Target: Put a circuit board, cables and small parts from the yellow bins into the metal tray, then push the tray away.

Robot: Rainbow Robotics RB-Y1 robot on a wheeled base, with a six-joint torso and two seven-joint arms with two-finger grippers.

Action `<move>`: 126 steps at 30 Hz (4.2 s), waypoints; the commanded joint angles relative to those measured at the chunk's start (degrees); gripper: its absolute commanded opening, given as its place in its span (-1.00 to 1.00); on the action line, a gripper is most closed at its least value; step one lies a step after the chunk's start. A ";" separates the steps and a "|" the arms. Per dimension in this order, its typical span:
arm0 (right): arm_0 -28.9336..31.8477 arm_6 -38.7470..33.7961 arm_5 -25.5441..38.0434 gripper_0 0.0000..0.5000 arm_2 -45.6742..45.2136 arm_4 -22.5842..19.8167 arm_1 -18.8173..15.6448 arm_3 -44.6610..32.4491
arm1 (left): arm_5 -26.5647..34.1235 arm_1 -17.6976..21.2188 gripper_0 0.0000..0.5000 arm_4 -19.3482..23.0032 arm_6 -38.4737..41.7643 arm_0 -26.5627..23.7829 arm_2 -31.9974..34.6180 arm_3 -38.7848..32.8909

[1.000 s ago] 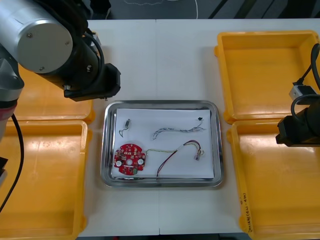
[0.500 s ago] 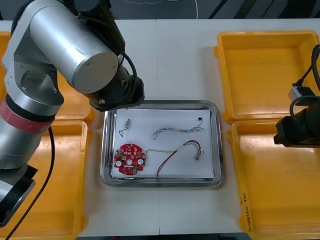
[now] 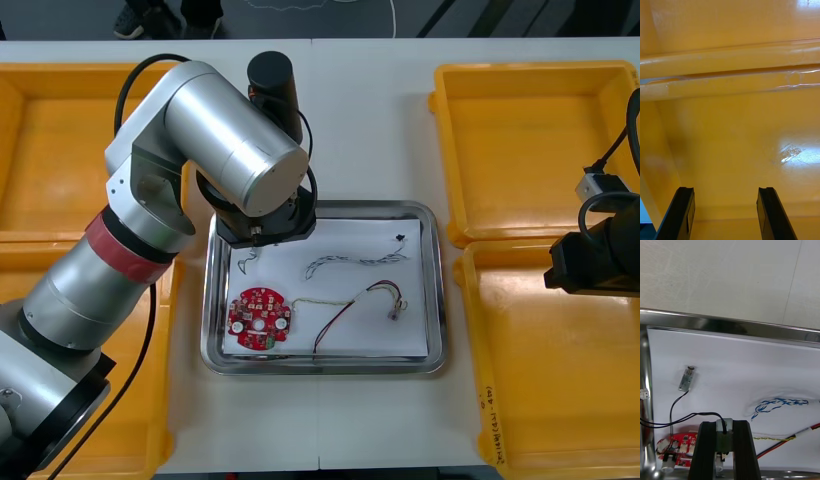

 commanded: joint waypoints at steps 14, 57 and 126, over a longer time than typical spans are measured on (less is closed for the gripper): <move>0.62 1.52 0.24 0.92 -2.18 -0.11 0.37 -0.33 | -7.69 -3.24 -1.00 -2.45 -1.13 0.29 -3.58 8.49; 0.62 1.70 0.24 0.93 -2.26 -0.64 0.28 -0.33 | 4.57 11.96 1.00 10.91 0.37 0.38 6.88 -13.22; -12.65 14.97 -0.69 0.93 25.69 -0.81 -3.23 -14.92 | 4.57 29.28 1.00 24.62 -35.67 36.68 48.54 -26.85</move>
